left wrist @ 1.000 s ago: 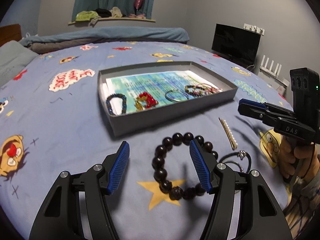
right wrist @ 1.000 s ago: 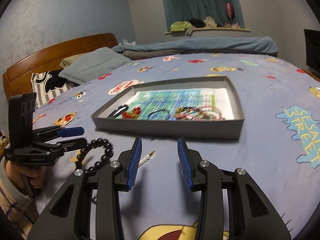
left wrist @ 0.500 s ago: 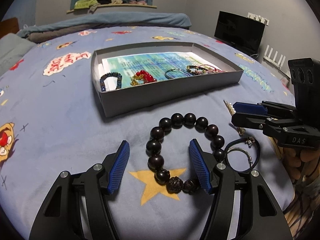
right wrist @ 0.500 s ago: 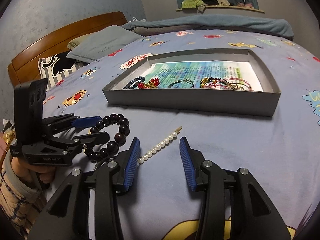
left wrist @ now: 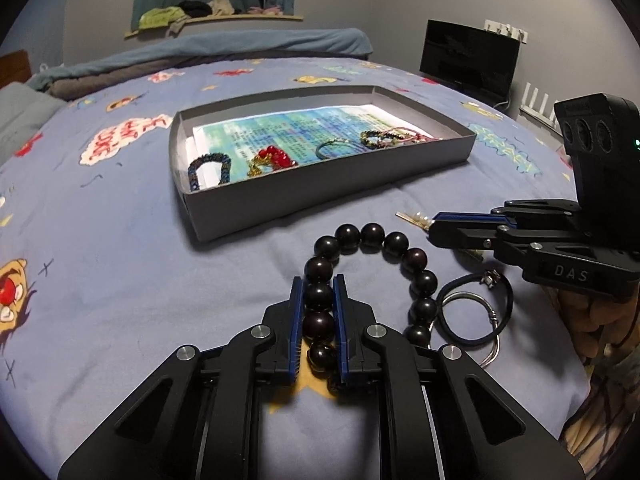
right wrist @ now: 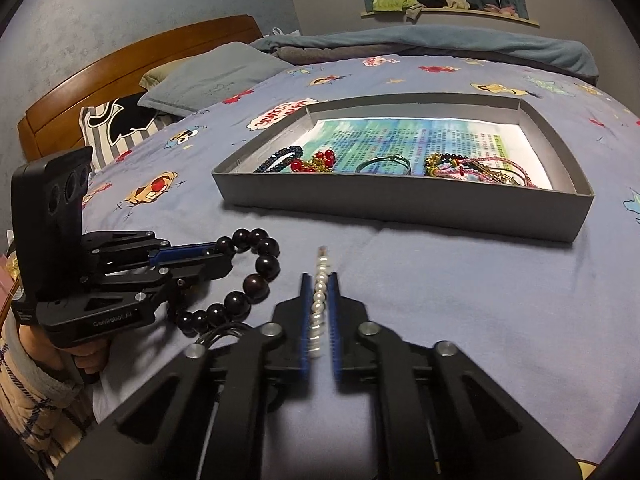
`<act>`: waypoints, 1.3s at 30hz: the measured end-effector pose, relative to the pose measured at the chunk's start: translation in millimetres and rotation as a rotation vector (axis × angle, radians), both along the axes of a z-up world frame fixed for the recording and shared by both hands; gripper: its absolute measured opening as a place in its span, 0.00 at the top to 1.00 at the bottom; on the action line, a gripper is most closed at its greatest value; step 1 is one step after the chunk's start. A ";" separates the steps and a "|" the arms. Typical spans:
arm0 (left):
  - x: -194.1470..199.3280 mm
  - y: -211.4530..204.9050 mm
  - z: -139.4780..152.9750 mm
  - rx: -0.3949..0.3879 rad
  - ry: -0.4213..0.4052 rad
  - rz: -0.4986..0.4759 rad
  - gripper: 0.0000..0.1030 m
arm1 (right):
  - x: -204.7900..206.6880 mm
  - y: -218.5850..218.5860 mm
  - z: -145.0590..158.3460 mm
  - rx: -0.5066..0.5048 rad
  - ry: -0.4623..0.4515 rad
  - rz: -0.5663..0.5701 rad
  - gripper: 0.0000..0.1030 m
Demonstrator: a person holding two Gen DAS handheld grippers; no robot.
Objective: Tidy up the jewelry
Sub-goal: 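Grasp the dark wooden-bead bracelet with the left tool while the right tool grasps the pearl hair pin, then carry the bead bracelet and pearl pin over the gray box and open both tools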
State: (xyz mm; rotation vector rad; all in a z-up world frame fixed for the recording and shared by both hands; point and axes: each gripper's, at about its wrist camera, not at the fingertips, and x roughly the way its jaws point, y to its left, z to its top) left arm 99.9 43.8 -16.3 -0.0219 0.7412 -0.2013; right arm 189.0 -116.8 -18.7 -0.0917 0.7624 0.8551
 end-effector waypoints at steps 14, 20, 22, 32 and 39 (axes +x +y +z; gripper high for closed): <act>-21.2 7.3 38.3 -0.069 -0.195 -0.006 0.86 | -7.3 -17.2 31.5 0.150 -0.092 -0.012 0.94; -22.7 6.2 45.6 -0.082 -0.227 -0.016 0.86 | -5.1 -27.3 39.9 0.190 -0.102 -0.030 0.94; -23.3 4.9 49.4 -0.085 -0.244 -0.023 0.86 | -5.6 -28.5 42.8 0.195 -0.113 -0.035 0.94; -23.8 7.5 71.8 -0.118 -0.327 -0.012 0.86 | -4.6 -26.1 44.6 0.196 -0.125 -0.050 0.94; -13.4 16.8 83.9 -0.139 -0.364 0.009 0.86 | -0.4 -26.6 48.6 0.214 -0.132 -0.071 0.94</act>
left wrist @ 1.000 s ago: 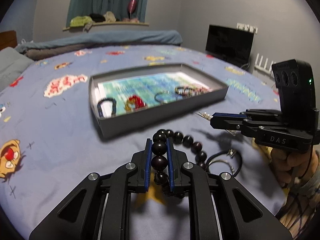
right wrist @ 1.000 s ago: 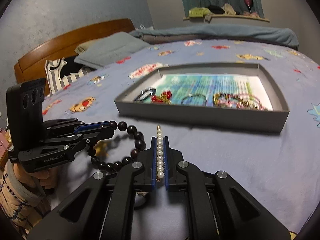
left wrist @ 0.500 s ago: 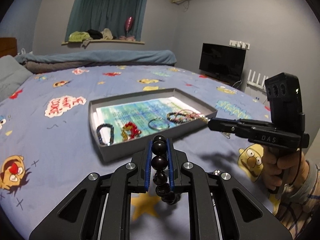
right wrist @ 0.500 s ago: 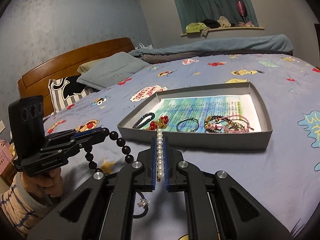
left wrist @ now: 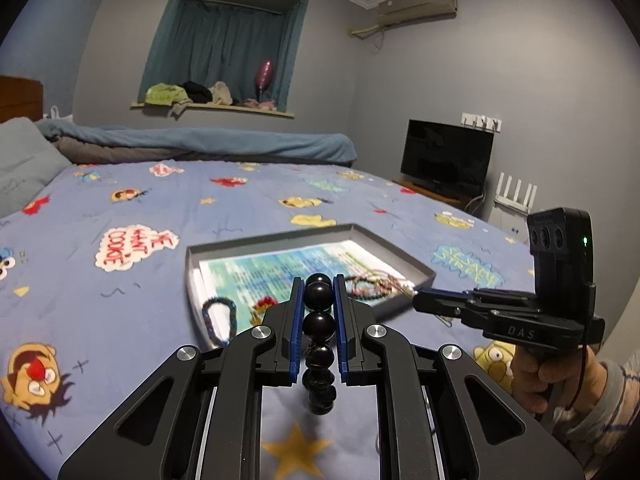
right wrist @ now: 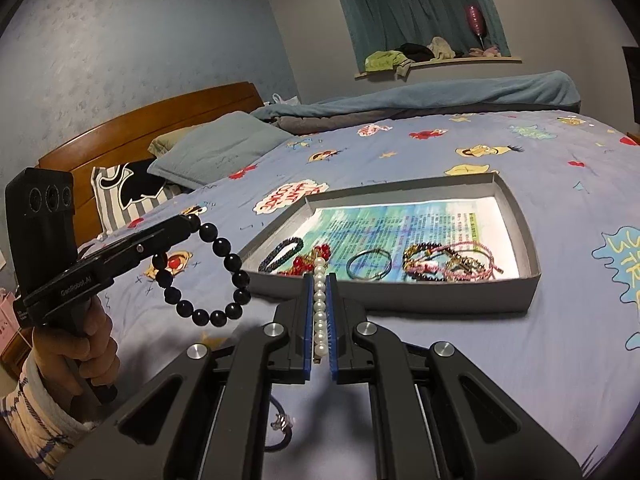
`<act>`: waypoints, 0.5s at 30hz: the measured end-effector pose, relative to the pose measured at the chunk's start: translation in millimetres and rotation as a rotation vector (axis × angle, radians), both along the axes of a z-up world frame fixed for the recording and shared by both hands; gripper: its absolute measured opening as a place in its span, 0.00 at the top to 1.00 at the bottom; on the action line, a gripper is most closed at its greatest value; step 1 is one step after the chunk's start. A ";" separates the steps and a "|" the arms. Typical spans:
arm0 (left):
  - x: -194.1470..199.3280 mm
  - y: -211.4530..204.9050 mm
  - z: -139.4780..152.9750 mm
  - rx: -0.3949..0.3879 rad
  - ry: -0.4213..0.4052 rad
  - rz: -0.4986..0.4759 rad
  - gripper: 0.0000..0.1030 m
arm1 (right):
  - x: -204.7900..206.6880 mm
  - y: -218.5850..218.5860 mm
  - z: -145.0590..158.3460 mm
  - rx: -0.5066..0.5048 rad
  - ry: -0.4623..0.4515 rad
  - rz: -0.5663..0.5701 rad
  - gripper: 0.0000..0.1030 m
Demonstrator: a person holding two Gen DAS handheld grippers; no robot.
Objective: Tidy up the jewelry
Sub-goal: 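Carry the bead bracelet and pearl pin over the gray box and open both tools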
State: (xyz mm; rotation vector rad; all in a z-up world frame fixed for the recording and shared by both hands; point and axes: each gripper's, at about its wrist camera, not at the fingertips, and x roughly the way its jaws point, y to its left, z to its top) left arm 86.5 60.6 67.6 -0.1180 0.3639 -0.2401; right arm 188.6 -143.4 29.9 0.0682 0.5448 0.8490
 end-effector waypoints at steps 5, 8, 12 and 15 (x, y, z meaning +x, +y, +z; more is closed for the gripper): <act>9.5 10.5 11.1 -0.033 -0.027 0.009 0.86 | 9.7 -1.9 7.4 0.026 -0.007 -0.028 0.94; 18.0 16.4 15.3 -0.052 -0.033 0.017 0.86 | 19.7 -4.4 11.0 0.038 -0.011 -0.057 0.94; 29.6 17.7 16.9 -0.059 -0.027 0.021 0.86 | 34.8 -3.7 13.1 0.034 -0.017 -0.092 0.94; 38.2 15.2 16.4 -0.048 -0.020 0.024 0.86 | 49.1 -1.6 11.2 0.023 -0.016 -0.121 0.94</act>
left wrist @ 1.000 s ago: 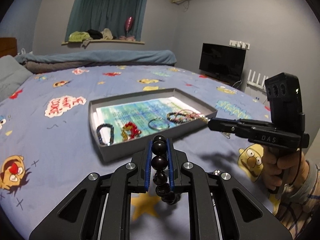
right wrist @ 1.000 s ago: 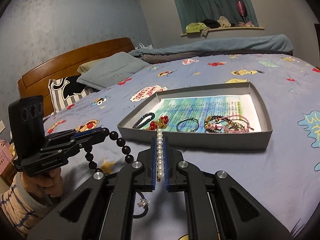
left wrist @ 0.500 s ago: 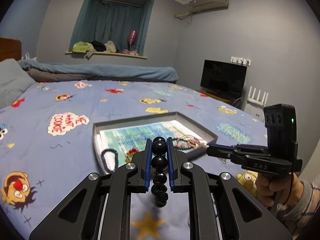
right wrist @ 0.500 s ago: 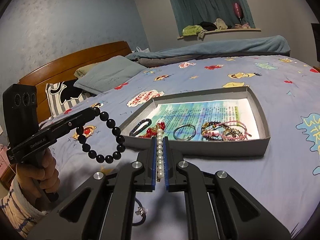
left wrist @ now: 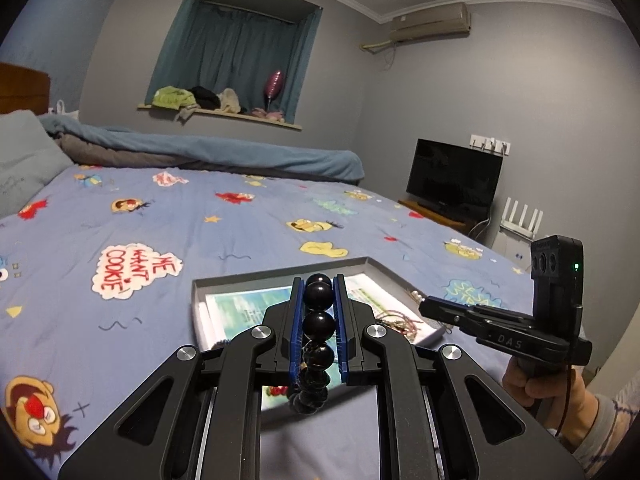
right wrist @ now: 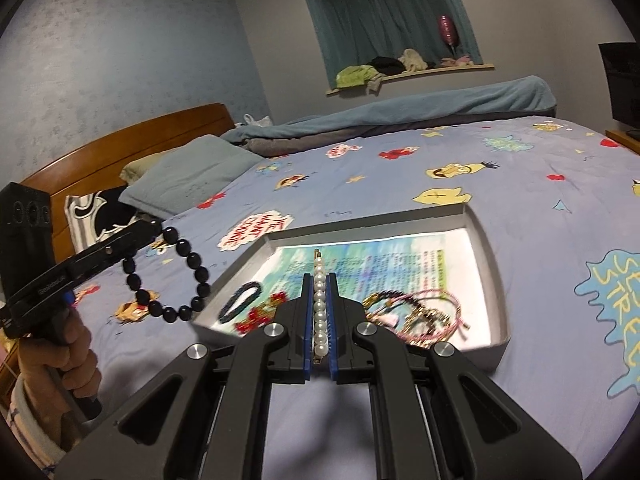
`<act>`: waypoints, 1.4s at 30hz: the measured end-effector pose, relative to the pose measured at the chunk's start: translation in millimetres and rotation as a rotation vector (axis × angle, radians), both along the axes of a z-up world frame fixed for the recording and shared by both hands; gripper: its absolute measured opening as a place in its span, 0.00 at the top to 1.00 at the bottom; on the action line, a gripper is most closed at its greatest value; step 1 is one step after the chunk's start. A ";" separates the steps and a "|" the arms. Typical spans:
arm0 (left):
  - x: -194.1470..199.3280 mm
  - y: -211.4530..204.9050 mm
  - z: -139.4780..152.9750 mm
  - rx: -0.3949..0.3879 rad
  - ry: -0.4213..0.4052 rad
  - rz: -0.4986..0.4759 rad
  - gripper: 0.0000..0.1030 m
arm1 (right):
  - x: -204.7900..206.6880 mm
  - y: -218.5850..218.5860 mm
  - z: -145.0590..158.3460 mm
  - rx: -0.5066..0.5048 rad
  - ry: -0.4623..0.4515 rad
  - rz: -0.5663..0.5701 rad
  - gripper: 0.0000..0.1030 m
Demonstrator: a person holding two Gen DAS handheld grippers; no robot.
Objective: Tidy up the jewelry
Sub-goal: 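Carry the bead bracelet and pearl pin over the gray box and open both tools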
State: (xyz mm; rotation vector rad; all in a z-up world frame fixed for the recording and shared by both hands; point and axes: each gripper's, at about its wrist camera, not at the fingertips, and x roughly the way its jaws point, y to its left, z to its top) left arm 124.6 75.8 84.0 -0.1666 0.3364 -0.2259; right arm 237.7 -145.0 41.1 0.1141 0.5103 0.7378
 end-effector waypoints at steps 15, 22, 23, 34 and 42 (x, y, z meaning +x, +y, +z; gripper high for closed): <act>67.2 13.6 -16.4 0.015 0.066 0.083 0.86 | 42.0 12.6 -18.9 -0.067 0.046 -0.065 0.94; 94.0 17.8 -31.8 0.022 0.132 0.093 0.86 | 57.9 18.8 -26.3 -0.106 0.075 -0.081 0.94; 97.5 18.0 -35.7 0.029 0.148 0.096 0.86 | 60.5 19.6 -28.2 -0.115 0.080 -0.084 0.94; 108.5 18.7 -55.3 0.062 0.233 0.113 0.86 | 73.1 20.2 -37.7 -0.139 0.132 -0.110 0.94; 104.5 20.6 -58.7 0.067 0.245 0.123 0.64 | 73.0 18.3 -37.9 -0.135 0.130 -0.119 0.94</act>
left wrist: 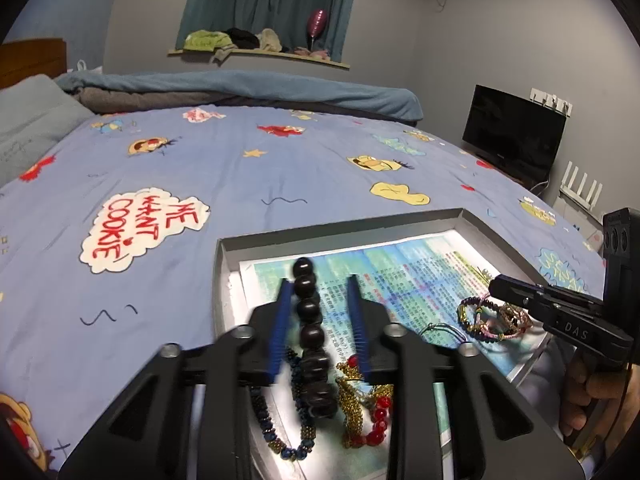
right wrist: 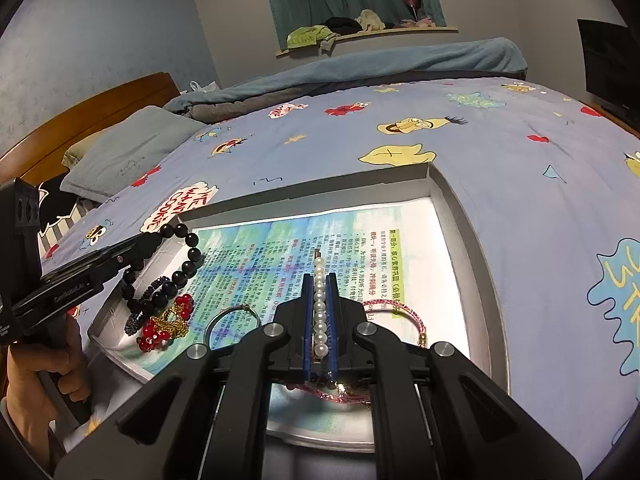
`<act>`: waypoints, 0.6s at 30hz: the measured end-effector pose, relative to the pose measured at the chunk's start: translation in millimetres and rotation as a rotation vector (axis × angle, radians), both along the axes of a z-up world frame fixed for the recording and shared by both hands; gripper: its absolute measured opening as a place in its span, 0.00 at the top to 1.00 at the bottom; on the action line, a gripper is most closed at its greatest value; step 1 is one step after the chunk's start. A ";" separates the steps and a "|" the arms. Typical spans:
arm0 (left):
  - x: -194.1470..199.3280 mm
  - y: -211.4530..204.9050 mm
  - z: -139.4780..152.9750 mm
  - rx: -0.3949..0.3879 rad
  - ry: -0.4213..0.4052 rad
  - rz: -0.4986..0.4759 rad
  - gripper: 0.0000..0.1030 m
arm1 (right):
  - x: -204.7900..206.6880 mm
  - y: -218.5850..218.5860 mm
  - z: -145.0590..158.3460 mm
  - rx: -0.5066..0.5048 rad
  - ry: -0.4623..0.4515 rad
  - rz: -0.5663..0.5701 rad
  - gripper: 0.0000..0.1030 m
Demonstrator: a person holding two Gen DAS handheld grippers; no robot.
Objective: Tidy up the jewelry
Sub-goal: 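Carry the bead bracelet and pearl pin over the gray box and open both tools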
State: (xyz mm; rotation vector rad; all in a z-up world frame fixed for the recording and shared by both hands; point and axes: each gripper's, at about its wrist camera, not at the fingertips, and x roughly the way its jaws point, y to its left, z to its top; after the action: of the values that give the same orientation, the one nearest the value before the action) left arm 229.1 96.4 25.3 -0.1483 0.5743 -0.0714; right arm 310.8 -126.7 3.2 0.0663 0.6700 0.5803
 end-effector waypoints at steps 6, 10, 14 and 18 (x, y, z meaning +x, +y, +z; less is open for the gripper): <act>-8.4 -2.9 3.2 0.030 -0.014 -0.005 0.43 | -3.8 1.6 0.9 -0.014 -0.014 0.004 0.87; -15.8 -6.9 5.4 0.057 -0.029 -0.003 0.29 | -8.5 0.6 4.0 -0.010 -0.040 0.006 0.67; -25.0 -9.9 8.8 0.078 -0.056 -0.004 0.24 | -11.6 -1.4 6.1 -0.001 -0.055 0.008 0.61; -32.5 -10.4 10.6 0.080 -0.063 0.004 0.21 | -14.8 -2.9 7.4 0.006 -0.070 0.010 0.55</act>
State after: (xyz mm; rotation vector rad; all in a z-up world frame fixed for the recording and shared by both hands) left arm 196.6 86.0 36.0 -0.0693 0.5128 -0.0493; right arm 296.0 -129.6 10.6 0.0476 0.6010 0.5919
